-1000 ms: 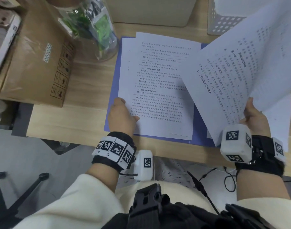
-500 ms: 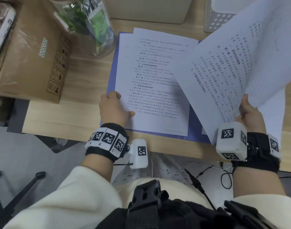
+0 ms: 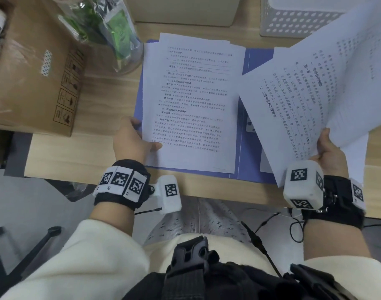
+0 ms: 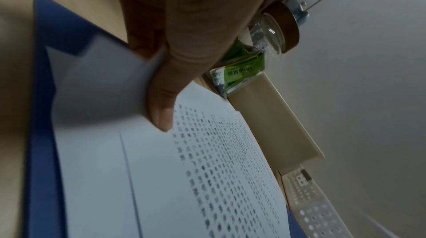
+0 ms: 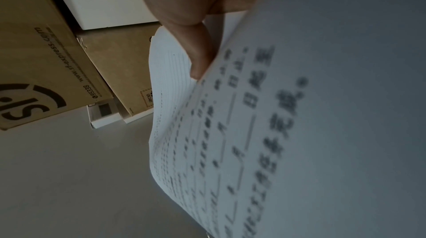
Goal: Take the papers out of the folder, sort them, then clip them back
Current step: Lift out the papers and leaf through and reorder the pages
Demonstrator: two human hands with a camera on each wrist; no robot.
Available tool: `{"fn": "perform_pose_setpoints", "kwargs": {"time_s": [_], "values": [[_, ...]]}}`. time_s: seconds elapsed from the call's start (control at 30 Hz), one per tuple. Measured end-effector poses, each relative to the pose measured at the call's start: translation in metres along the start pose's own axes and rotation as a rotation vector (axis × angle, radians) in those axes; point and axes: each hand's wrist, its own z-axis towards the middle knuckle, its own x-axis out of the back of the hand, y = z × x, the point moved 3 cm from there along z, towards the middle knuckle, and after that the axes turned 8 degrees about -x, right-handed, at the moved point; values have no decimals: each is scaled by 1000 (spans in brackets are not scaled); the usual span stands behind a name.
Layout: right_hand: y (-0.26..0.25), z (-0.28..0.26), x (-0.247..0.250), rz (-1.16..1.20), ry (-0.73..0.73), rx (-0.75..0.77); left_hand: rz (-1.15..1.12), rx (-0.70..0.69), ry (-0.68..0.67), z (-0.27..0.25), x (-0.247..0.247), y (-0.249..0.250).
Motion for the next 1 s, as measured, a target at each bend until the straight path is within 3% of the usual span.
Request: {"fn": "perform_pose_setpoints", "kwargs": {"time_s": [0.37,0.57,0.67,0.73,0.9,1.0], "values": [[-1,12,-1,-2,4,-10,59,-74,34,4,18,-2],[-5,23,8,16,12,72,83,-74,90,-4,21,2],[-6,25,11,21,29,78,156,-159,157,-7,26,8],[-8,26,7,32,24,113,46,-177,99,-3,26,15],[-9,4,-44,-28,-104,348,-317,72,-213,9,11,15],[-11,-2,-64,-46,-232,349,-358,40,-309,11,8,19]]}}
